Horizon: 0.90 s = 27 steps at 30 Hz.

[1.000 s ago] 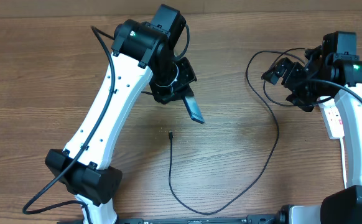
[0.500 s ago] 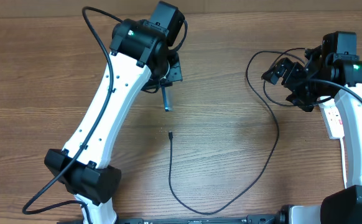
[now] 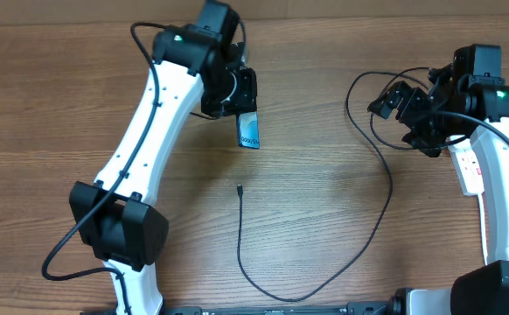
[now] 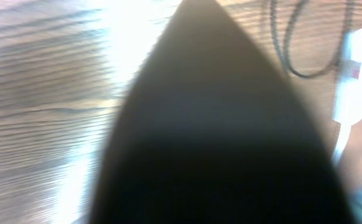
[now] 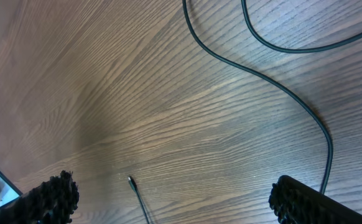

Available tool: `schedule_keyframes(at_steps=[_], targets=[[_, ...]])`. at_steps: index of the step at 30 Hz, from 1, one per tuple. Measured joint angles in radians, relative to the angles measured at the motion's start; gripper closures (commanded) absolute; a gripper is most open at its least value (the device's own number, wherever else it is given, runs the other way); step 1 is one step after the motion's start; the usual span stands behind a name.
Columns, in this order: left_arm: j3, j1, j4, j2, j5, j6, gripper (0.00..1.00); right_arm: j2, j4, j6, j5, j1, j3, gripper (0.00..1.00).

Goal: Plug charger to phone and switch on socket

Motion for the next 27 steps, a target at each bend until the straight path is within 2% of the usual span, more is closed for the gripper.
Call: schedule_keyframes(at_steps=[6,11,17,23,27], targets=[[-0.152,0.106,-0.007,0.000,0.225,0.155,0.96,0.000,0.000,0.000,0.000,0.000,0.000,0.00],[-0.293,0.203,-0.015,0.000,0.490,0.372,0.96,0.000,0.000,0.000,0.000,0.000,0.000,0.00],[-0.476,0.307,0.018,0.000,0.754,0.565,0.96,0.000,0.000,0.000,0.000,0.000,0.000,0.00],[-0.607,0.393,0.086,0.000,0.883,0.666,0.96,0.000,0.000,0.000,0.000,0.000,0.000,0.00],[-0.706,0.385,0.107,0.000,0.974,0.802,0.96,0.000,0.000,0.000,0.000,0.000,0.000,0.00]])
